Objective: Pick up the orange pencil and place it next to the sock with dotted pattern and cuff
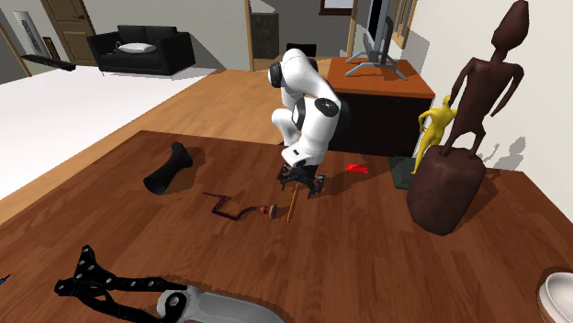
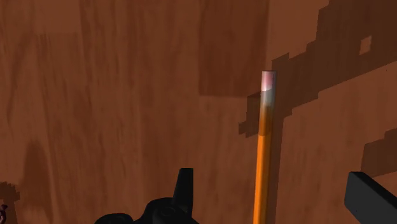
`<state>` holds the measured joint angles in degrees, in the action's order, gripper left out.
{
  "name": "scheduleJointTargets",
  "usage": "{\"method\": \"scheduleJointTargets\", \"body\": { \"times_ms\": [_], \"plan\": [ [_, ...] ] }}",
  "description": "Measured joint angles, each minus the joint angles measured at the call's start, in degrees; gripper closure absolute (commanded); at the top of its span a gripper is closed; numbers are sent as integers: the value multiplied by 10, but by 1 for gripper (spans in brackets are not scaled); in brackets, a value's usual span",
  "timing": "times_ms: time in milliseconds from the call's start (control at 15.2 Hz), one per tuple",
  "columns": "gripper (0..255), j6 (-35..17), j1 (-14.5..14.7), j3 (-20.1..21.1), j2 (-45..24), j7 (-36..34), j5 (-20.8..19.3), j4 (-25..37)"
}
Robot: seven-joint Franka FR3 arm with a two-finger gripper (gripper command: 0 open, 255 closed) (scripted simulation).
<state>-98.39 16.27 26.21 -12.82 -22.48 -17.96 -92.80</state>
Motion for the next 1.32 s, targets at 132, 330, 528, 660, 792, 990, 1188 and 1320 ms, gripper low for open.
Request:
{"method": "scheduleJointTargets", "body": {
  "times_ms": [132,330,528,660,792,990,1188,1320],
  "plan": [
    [0,-2,0,0,0,0,0,-2],
    [0,-3,0,0,0,0,0,-2],
    [255,-3,0,0,0,0,0,-2],
    [255,-3,0,0,0,0,0,-2],
    [255,-3,0,0,1,0,0,-2],
    [255,-3,0,0,0,0,0,-2],
    [255,6,0,0,1,1,1,6],
    [255,20,1,1,2,4,2,19]
  ]
}}
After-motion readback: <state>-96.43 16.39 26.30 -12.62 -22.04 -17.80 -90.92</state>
